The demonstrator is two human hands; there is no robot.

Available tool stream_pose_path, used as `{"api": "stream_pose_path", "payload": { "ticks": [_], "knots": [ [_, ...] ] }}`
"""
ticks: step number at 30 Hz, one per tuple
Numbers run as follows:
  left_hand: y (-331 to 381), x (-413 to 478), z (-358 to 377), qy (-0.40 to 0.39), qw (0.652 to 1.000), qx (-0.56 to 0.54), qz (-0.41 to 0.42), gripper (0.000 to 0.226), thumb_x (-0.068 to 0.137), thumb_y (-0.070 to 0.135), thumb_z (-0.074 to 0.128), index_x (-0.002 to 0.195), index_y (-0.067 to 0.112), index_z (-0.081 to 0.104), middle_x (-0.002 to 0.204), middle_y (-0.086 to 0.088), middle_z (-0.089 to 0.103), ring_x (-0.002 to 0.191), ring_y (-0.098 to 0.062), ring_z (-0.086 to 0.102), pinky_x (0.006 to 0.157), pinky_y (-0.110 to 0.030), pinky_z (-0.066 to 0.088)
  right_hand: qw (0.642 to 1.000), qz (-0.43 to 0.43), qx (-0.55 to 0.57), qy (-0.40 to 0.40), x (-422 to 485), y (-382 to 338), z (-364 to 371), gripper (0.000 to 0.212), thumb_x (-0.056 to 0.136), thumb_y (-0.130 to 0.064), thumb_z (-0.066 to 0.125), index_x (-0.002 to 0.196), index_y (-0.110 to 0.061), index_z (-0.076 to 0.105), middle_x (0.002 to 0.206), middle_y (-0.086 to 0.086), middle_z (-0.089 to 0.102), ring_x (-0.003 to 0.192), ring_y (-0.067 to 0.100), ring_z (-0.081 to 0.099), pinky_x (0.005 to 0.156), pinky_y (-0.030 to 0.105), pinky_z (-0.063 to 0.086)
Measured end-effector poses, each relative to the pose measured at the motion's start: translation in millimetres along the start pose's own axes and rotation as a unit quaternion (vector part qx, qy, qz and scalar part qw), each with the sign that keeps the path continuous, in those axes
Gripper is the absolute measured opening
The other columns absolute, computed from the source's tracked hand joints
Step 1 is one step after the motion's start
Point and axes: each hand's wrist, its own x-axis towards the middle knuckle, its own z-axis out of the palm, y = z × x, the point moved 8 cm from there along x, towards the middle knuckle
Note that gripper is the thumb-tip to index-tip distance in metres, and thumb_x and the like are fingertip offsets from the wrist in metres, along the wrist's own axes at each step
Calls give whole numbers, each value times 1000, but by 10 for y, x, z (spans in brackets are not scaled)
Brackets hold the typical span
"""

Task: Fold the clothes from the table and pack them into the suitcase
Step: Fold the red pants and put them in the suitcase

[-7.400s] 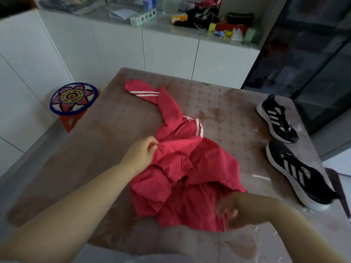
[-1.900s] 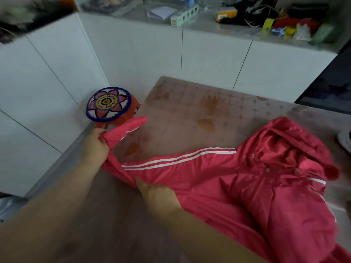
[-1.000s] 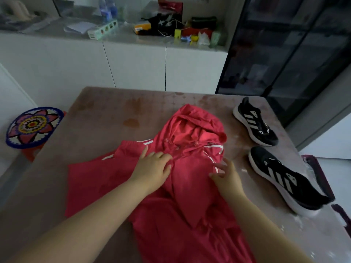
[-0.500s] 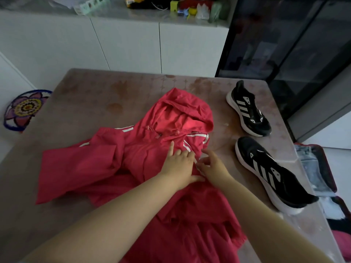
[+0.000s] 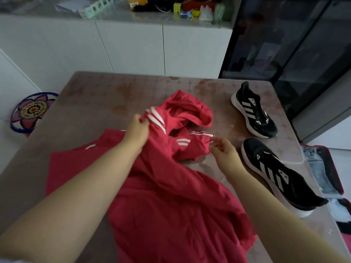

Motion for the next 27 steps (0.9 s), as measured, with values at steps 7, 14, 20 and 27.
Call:
{"api": "stream_pose_path", "payload": {
  "ticks": [7, 14, 20, 27],
  "knots": [
    [-781, 262, -803, 73, 991, 50, -102, 22, 95, 14, 46, 101, -5, 55, 109, -30, 58, 105, -39, 54, 82, -41, 39, 983, -89, -160, -27, 40, -166, 484, 28, 86, -4, 62, 113, -9, 61, 118, 9, 59, 109, 22, 53, 87, 21, 38],
    [-939, 182, -822, 23, 980, 198, -21, 24, 94, 20, 52, 99, -2, 58, 100, -29, 62, 98, -42, 57, 82, -42, 41, 925, 12, -378, 26, 449, 41, 435, 77, 84, -29, 68, 145, -10, 25, 145, 19, 36, 132, 38, 35, 108, 41, 26],
    [-623, 92, -600, -27, 975, 221, 31, 39, 96, 28, 48, 126, 2, 48, 120, -26, 58, 116, -41, 51, 101, -45, 34, 924, -14, -382, -3, 425, 245, 346, 58, 82, -7, 57, 136, -26, 49, 124, 15, 61, 111, 34, 58, 88, 37, 45],
    [54, -326, 5, -44, 952, 275, 123, 84, 93, 40, 50, 150, 16, -6, 157, -13, 8, 144, -32, 11, 114, -51, 0, 948, -125, -288, 57, 233, -251, -117, 24, 84, -3, 58, 101, -11, 73, 103, 9, 71, 98, 27, 64, 79, 30, 46]
  ]
}}
